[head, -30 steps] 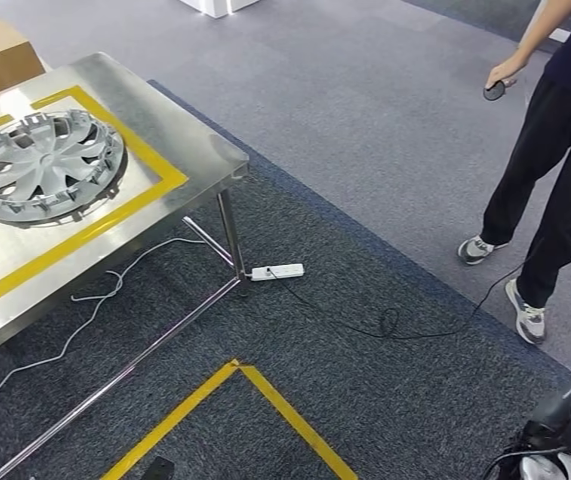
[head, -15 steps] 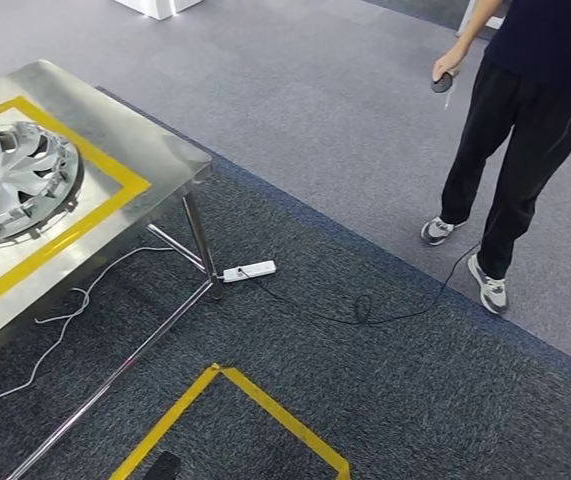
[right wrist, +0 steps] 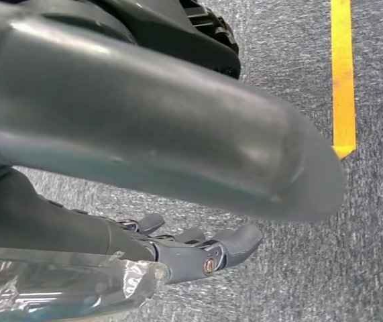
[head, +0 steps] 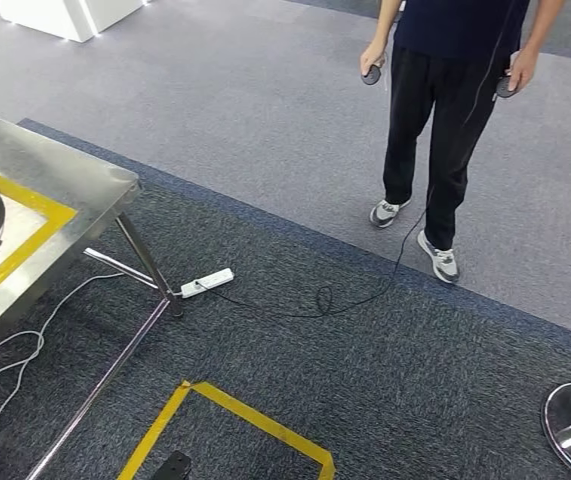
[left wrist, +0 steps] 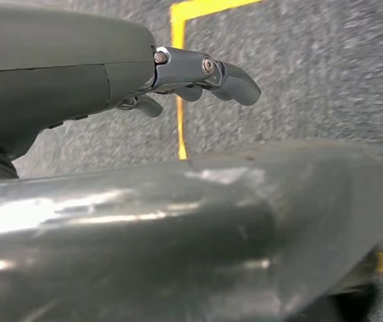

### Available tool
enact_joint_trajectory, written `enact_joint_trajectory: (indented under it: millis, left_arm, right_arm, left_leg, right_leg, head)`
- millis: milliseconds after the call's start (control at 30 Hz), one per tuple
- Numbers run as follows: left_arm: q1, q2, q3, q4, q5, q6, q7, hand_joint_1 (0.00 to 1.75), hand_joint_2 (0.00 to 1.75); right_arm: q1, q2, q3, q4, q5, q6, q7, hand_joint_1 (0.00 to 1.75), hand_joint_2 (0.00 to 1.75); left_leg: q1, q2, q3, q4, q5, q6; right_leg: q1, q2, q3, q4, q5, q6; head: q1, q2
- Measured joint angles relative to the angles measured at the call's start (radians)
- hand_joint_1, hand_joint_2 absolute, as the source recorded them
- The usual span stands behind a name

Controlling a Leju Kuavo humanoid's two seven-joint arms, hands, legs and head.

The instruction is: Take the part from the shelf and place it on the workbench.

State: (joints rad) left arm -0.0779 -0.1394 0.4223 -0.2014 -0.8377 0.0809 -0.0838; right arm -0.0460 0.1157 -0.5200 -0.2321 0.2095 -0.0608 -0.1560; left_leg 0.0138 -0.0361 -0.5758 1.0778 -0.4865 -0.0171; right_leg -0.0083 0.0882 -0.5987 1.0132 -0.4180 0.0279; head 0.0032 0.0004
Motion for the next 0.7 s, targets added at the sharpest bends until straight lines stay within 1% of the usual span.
enact_joint_trajectory:
  millis: [33, 67, 100, 133, 167, 200, 233, 267, 300, 333, 367, 400, 433, 467, 500, 533, 567, 600, 633, 667, 700]
  left_arm:
    - [-0.001, 0.000, 0.000, 0.000, 0.000, 0.000, 0.000, 0.00, 0.00]
    - [-0.002, -0.001, 0.000, 0.000, 0.000, 0.000, 0.000, 0.00, 0.00]
    - [-0.003, -0.001, 0.000, 0.000, 0.000, 0.000, 0.000, 0.00, 0.00]
    - [-0.003, -0.001, 0.000, 0.000, 0.000, -0.002, 0.000, 0.00, 0.00]
    - [-0.003, -0.001, 0.000, 0.000, 0.000, -0.004, 0.002, 0.00, 0.00]
    - [-0.003, 0.000, 0.001, 0.000, -0.001, -0.007, 0.005, 0.00, 0.00]
    - [-0.002, -0.001, 0.001, 0.000, -0.001, -0.010, 0.008, 0.00, 0.00]
    - [0.000, 0.000, 0.001, 0.000, -0.002, -0.013, 0.010, 0.00, 0.00]
    - [0.004, 0.000, 0.002, 0.000, -0.003, -0.014, 0.011, 0.00, 0.00]
    - [0.006, 0.001, 0.002, 0.000, -0.005, -0.015, 0.012, 0.00, 0.00]
    - [0.008, 0.002, 0.002, 0.000, -0.008, -0.015, 0.012, 0.00, 0.00]
    - [0.008, 0.002, 0.002, 0.000, -0.010, -0.015, 0.012, 0.00, 0.00]
    - [0.006, 0.002, 0.002, 0.000, -0.012, -0.015, 0.012, 0.00, 0.00]
    - [0.005, 0.002, 0.002, 0.000, -0.012, -0.015, 0.012, 0.00, 0.00]
    - [0.004, 0.002, 0.002, 0.000, -0.011, -0.016, 0.012, 0.00, 0.00]
    - [0.004, 0.001, 0.003, 0.000, -0.009, -0.016, 0.011, 0.00, 0.00]
    - [0.004, 0.001, 0.004, 0.000, -0.007, -0.017, 0.011, 0.00, 0.00]
    - [0.003, 0.001, 0.005, 0.000, -0.004, -0.017, 0.011, 0.00, 0.00]
    - [0.003, 0.000, 0.006, 0.000, -0.002, -0.018, 0.011, 0.00, 0.00]
    - [0.002, 0.000, 0.008, 0.000, -0.002, -0.018, 0.011, 0.00, 0.00]
    - [0.001, 0.000, 0.009, 0.000, -0.001, -0.018, 0.010, 0.00, 0.00]
  right_arm:
    - [-0.002, 0.000, 0.001, 0.001, 0.002, -0.001, 0.002, 0.00, 0.00]
    - [-0.003, 0.000, 0.001, 0.003, 0.004, -0.003, 0.005, 0.00, 0.00]
    - [-0.003, 0.000, 0.001, 0.005, 0.005, -0.005, 0.010, 0.00, 0.00]
    - [-0.002, 0.000, 0.001, 0.007, 0.006, -0.007, 0.019, 0.00, 0.00]
    - [0.001, 0.000, 0.001, 0.010, 0.007, -0.008, 0.028, 0.00, 0.00]
    - [0.002, 0.001, 0.001, 0.013, 0.008, -0.008, 0.040, 0.00, 0.00]
    - [0.001, 0.003, 0.001, 0.015, 0.010, -0.008, 0.050, 0.00, 0.00]
    - [-0.001, 0.005, 0.002, 0.017, 0.013, -0.007, 0.059, 0.00, 0.00]
    - [-0.003, 0.008, 0.002, 0.018, 0.017, -0.005, 0.066, 0.00, 0.00]
    - [-0.004, 0.010, 0.004, 0.019, 0.021, -0.004, 0.070, 0.00, 0.00]
    - [-0.003, 0.013, 0.006, 0.020, 0.025, -0.004, 0.074, 0.00, 0.00]
    - [-0.002, 0.014, 0.008, 0.021, 0.029, -0.004, 0.076, 0.00, 0.00]
    - [-0.001, 0.015, 0.009, 0.022, 0.032, -0.005, 0.077, 0.00, 0.00]
    - [-0.001, 0.015, 0.010, 0.023, 0.035, -0.005, 0.078, 0.00, 0.00]
    - [-0.003, 0.015, 0.011, 0.023, 0.038, -0.006, 0.079, 0.00, 0.00]
    - [-0.005, 0.015, 0.011, 0.023, 0.040, -0.006, 0.079, 0.00, 0.00]
    - [-0.007, 0.015, 0.011, 0.024, 0.041, -0.006, 0.079, 0.00, 0.00]
    - [-0.007, 0.015, 0.011, 0.024, 0.041, -0.005, 0.079, 0.00, 0.00]
    - [-0.006, 0.015, 0.012, 0.024, 0.041, -0.005, 0.079, 0.00, 0.00]
    - [-0.005, 0.015, 0.011, 0.025, 0.042, -0.005, 0.080, 0.00, 0.00]
    - [-0.004, 0.015, 0.011, 0.025, 0.042, -0.006, 0.080, 0.00, 0.00]
  left_leg:
    - [0.002, -0.016, 0.019, -0.044, 0.013, 0.002]
    - [0.002, -0.026, 0.027, -0.066, 0.016, 0.006]
    - [0.000, -0.022, 0.028, -0.071, 0.015, 0.011]
    - [0.000, -0.013, 0.028, -0.071, 0.017, 0.018]
    - [-0.001, -0.004, 0.028, -0.072, 0.020, 0.026]
    - [0.000, 0.005, 0.028, -0.073, 0.022, 0.033]
    - [0.000, 0.015, 0.028, -0.075, 0.023, 0.038]
    - [-0.002, 0.026, 0.028, -0.075, 0.023, 0.041]
    - [-0.004, 0.039, 0.028, -0.075, 0.022, 0.044]
    - [-0.006, 0.053, 0.028, -0.075, 0.022, 0.045]
    - [-0.007, 0.065, 0.028, -0.075, 0.021, 0.045]
    - [-0.008, 0.076, 0.029, -0.075, 0.020, 0.045]
    - [-0.008, 0.086, 0.030, -0.074, 0.019, 0.044]
    - [-0.009, 0.094, 0.033, -0.074, 0.017, 0.042]
    - [-0.011, 0.102, 0.036, -0.074, 0.015, 0.038]
    - [-0.012, 0.110, 0.039, -0.074, 0.013, 0.033]
    - [-0.014, 0.116, 0.041, -0.074, 0.012, 0.028]
    - [-0.014, 0.123, 0.042, -0.076, 0.012, 0.022]
    - [-0.013, 0.129, 0.044, -0.078, 0.013, 0.017]
    - [-0.011, 0.129, 0.045, -0.078, 0.011, 0.010]
    - [-0.009, 0.117, 0.042, -0.068, -0.001, 0.005]
  right_leg:
    - [0.001, 0.010, -0.004, 0.002, 0.001, 0.005]
    - [0.001, 0.018, -0.008, 0.003, 0.003, 0.011]
    - [0.000, 0.027, -0.013, 0.002, 0.005, 0.017]
    - [-0.002, 0.031, -0.016, -0.001, 0.007, 0.023]
    - [-0.002, 0.020, -0.021, 0.003, 0.004, 0.028]
    - [-0.001, -0.003, -0.032, 0.022, -0.009, 0.031]
    - [0.000, -0.030, -0.051, 0.063, -0.034, 0.034]
    - [0.000, -0.059, -0.078, 0.124, -0.069, 0.037]
    - [0.000, -0.073, -0.110, 0.195, -0.105, 0.040]
    - [-0.001, -0.079, -0.137, 0.255, -0.130, 0.042]
    - [-0.001, -0.081, -0.148, 0.286, -0.138, 0.043]
    - [-0.002, -0.083, -0.138, 0.277, -0.127, 0.042]
    - [-0.001, -0.088, -0.107, 0.227, -0.100, 0.041]
    - [-0.001, -0.102, -0.063, 0.153, -0.069, 0.038]
    - [0.001, -0.119, -0.023, 0.085, -0.047, 0.035]
    - [0.004, -0.133, 0.007, 0.036, -0.033, 0.030]
    - [0.007, -0.141, 0.021, 0.011, -0.029, 0.026]
    - [0.010, -0.137, 0.021, 0.009, -0.029, 0.020]
    - [0.011, -0.128, 0.019, 0.006, -0.027, 0.014]
    - [0.010, -0.117, 0.019, 0.002, -0.024, 0.008]
    - [0.008, -0.108, 0.020, -0.003, -0.020, 0.001]
  head:
    - [0.000, 0.000]
    - [-0.001, 0.000]
    - [0.000, 0.000]
    - [-0.001, 0.000]
    - [0.000, 0.000]
    - [0.004, 0.000]
    - [0.008, 0.000]
    - [0.012, 0.000]
    - [0.015, 0.000]
    - [0.015, 0.000]
    - [0.015, 0.000]
    - [0.015, 0.000]
    - [0.015, 0.000]
    - [0.015, 0.000]
    - [0.014, 0.000]
    - [0.014, 0.000]
    - [0.013, 0.000]
    - [0.013, 0.000]
    - [0.013, 0.000]
    - [0.013, 0.000]
    - [0.011, 0.000]
